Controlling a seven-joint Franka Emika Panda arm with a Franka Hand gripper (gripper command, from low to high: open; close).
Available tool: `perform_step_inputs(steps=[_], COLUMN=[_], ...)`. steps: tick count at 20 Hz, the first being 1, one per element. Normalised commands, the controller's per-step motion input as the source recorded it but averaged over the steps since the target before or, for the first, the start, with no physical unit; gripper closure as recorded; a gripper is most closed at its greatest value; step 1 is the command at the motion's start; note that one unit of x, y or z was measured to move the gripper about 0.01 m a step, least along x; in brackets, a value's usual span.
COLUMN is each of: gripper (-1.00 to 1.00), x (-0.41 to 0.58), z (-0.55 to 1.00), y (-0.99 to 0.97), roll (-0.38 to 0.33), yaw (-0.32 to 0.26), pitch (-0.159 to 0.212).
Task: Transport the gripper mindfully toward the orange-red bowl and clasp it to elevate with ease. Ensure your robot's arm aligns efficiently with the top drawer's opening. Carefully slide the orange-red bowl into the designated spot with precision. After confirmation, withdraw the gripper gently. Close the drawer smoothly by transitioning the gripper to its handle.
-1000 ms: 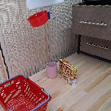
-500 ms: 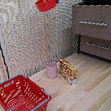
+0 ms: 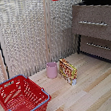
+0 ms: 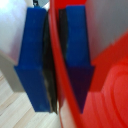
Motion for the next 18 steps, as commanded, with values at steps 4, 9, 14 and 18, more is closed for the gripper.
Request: perform_step_inputs(steps=[4,9,14,18], gripper=[1.00,1.00,1.00,1.00], x=[-0.059,-0.124,-0.086,-0.012], z=[0.35,0.37,0.35,0.20], y=[-0.69,-0.82,-0.89,-0.84], roll=[0.133,0.105,0.089,0.063], yaw=[-0.091,-0.064,-0.051,-0.087], pitch=[0.000,0.000,0.000,-0.015])
